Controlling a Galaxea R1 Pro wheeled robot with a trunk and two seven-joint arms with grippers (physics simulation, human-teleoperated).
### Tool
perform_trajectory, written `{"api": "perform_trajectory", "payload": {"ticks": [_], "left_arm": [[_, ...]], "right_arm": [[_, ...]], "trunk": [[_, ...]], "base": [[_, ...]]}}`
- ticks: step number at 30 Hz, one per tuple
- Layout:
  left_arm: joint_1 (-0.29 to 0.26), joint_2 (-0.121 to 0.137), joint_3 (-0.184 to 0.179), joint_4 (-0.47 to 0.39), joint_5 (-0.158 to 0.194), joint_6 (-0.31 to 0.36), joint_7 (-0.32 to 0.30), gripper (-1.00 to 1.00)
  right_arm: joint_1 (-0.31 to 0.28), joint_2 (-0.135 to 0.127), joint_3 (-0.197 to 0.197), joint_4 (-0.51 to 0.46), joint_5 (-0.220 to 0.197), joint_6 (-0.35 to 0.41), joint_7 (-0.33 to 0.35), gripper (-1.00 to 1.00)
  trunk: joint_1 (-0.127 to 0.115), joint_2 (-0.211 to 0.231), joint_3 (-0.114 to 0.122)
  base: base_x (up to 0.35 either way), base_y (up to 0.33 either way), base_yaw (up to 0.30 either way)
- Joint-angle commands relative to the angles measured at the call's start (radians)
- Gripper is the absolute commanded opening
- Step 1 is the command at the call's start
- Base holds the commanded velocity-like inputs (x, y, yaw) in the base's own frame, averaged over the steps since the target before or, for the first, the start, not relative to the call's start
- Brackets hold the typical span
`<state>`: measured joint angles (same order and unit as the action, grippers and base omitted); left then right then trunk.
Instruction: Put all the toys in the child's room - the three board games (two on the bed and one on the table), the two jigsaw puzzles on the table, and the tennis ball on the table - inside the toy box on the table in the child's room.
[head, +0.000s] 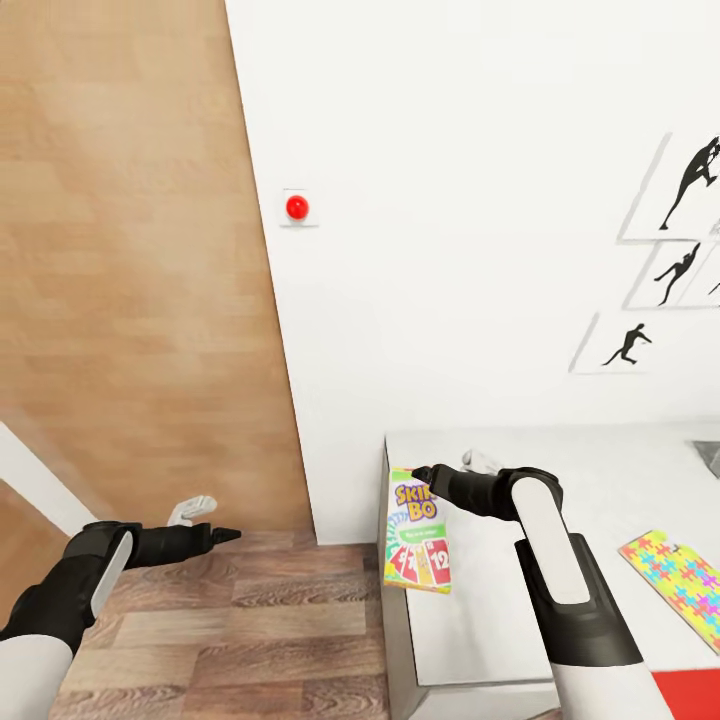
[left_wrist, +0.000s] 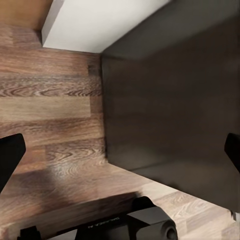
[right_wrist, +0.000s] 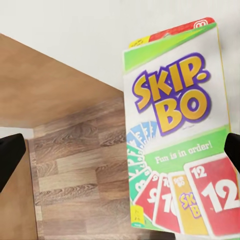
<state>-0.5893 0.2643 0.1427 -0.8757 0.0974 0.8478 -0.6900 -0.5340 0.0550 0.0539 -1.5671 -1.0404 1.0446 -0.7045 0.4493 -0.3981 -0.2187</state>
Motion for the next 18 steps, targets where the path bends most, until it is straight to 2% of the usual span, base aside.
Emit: {"api": "perform_trajectory", "payload": {"ticks": [1,18], "left_arm": [[-0.001,0.0,0.001,0.0,0.008,0.008,0.002,1.0],[-0.001,0.003,0.0,0.0,0.007,0.005,0.001,1.0]], "right_arm": [[-0.001,0.001,0.0,0.0,-0.009,0.003,-0.01,1.0],[-0.001,0.0,0.0,0.004,-0.009,0.003,-0.006,1.0]], "trunk": [[0.001,-0.002,0.0],[0.001,-0.002,0.028]], "base": [[0.0,0.0,0.0],[0.0,0.0,0.0]]}}
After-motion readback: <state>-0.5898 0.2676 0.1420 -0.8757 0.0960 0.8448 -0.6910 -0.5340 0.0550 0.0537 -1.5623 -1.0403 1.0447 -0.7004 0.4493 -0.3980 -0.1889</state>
